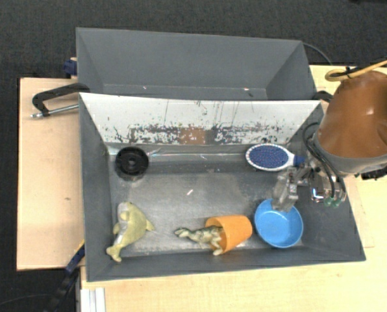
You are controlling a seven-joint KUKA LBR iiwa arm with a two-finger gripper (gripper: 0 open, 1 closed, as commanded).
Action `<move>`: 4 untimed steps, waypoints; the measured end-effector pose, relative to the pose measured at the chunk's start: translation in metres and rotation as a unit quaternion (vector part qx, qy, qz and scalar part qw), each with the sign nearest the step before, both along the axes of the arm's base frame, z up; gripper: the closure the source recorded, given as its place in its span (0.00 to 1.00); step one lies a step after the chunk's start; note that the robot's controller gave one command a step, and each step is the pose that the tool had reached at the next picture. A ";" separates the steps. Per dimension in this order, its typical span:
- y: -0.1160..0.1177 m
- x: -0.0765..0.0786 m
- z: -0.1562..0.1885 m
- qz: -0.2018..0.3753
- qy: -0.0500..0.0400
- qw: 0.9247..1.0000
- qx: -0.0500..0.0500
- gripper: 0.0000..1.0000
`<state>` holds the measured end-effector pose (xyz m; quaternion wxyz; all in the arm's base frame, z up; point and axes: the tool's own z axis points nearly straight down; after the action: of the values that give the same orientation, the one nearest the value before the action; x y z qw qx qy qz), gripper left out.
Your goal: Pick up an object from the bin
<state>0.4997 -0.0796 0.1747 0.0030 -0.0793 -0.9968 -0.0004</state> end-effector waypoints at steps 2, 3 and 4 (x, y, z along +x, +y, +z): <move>-0.024 -0.004 -0.107 0.083 0.000 0.997 0.001 0.00; -0.023 -0.001 -0.103 0.083 -0.006 0.997 -0.001 1.00; -0.063 0.050 -0.003 0.077 -0.011 0.997 -0.003 1.00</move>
Offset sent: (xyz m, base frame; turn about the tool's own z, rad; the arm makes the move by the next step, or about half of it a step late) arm 0.0000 0.0000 0.0000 0.0000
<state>0.5498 -0.1424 0.1718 -0.0085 -0.0022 -1.0000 0.0023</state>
